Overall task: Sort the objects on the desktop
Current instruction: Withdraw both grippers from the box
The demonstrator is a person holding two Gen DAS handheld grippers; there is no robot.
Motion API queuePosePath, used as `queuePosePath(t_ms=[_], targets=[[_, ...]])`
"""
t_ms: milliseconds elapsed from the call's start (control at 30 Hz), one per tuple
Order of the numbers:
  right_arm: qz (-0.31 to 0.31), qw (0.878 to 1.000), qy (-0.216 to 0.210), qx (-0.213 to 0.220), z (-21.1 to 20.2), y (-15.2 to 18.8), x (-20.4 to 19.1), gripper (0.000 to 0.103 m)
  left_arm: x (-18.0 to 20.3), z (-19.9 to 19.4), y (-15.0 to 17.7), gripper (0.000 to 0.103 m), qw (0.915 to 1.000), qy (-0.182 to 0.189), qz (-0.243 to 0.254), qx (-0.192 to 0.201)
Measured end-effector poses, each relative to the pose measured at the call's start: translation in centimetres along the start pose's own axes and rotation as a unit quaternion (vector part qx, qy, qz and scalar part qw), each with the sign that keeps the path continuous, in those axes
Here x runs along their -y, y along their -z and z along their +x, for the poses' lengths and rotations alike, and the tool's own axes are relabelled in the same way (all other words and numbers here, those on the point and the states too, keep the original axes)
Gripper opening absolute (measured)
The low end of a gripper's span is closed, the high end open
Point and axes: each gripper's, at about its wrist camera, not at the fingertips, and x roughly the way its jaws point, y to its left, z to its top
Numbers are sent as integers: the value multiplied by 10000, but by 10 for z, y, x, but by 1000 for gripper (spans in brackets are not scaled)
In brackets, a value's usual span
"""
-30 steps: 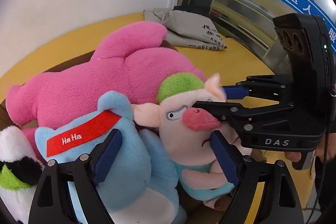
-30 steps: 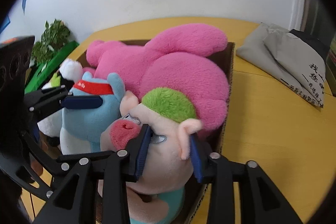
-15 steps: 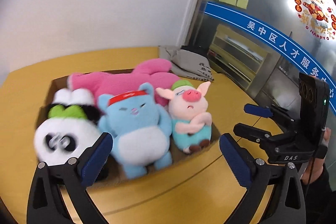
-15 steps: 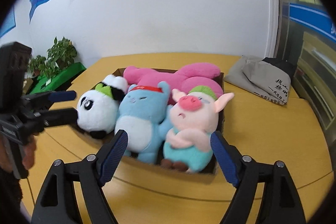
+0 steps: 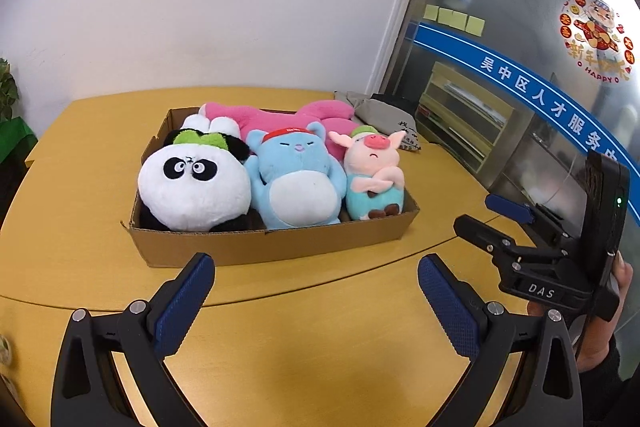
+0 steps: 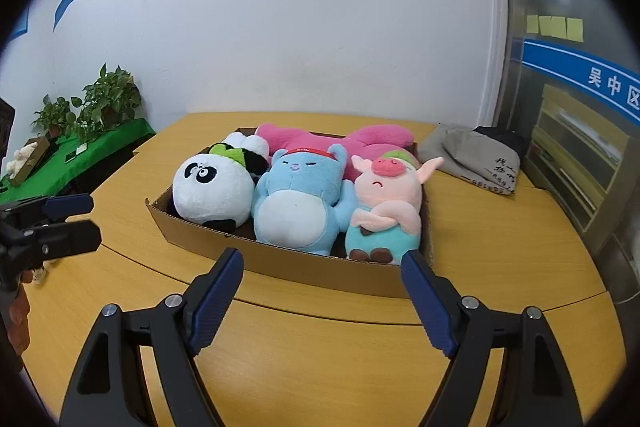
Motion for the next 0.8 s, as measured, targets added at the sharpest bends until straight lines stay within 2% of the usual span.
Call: queuePosePath(t_ms=[400, 800], targets=[[80, 10000, 21, 20, -14, 1, 5, 81, 19, -1, 4, 103, 9997, 218, -28, 60], [97, 9999, 119, -10, -12, 4, 10, 81, 20, 7, 3, 103, 9998, 217, 15, -12]])
